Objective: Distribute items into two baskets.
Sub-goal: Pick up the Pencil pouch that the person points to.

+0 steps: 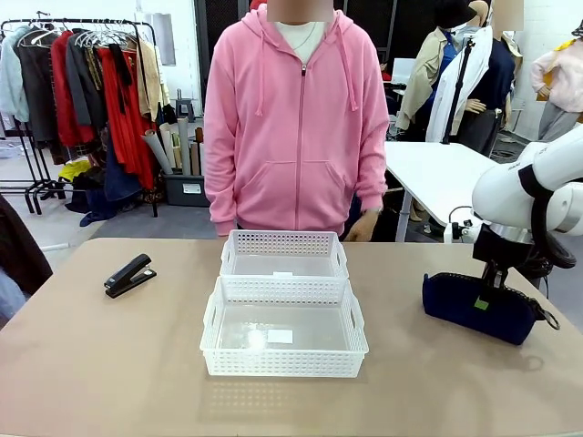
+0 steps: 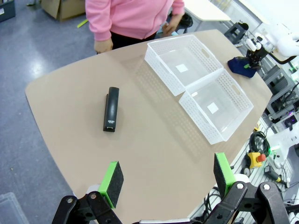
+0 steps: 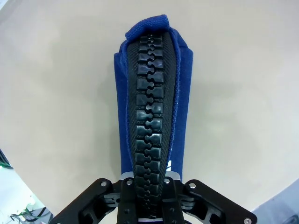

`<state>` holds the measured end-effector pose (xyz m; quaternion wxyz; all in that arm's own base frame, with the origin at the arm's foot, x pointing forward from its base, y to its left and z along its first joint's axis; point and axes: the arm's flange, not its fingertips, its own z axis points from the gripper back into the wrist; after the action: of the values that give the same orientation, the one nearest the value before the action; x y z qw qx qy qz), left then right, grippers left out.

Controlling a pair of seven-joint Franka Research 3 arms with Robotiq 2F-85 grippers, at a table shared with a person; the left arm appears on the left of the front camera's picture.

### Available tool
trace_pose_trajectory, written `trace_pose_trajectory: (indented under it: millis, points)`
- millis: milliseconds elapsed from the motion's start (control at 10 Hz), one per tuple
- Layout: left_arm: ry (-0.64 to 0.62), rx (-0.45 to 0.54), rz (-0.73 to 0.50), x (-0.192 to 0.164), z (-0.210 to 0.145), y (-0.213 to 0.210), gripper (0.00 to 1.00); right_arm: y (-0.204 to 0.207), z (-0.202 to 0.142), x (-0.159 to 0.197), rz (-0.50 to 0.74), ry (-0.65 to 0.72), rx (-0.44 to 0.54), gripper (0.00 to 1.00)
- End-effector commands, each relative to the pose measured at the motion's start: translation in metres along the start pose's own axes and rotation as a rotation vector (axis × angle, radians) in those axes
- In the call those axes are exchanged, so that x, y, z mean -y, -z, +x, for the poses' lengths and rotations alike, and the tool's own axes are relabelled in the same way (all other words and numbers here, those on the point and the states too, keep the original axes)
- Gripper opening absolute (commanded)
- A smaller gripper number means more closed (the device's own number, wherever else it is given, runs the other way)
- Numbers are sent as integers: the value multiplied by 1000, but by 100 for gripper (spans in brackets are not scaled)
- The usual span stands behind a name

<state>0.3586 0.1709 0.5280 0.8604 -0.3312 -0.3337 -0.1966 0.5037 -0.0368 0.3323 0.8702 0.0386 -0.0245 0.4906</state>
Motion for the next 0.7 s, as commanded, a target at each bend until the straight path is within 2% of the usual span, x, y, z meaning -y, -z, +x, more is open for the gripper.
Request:
trace_pose_trajectory:
  millis: [0, 100, 600]
  points:
    - [7, 18, -14, -1, 1, -1, 100, -5, 3, 5, 35, -14, 12, 0]
    - [7, 18, -14, -1, 1, -1, 100, 0, 0, 0, 0, 0, 0, 0]
    - [7, 18, -14, -1, 1, -1, 100, 1, 0, -1, 8, 1, -3, 0]
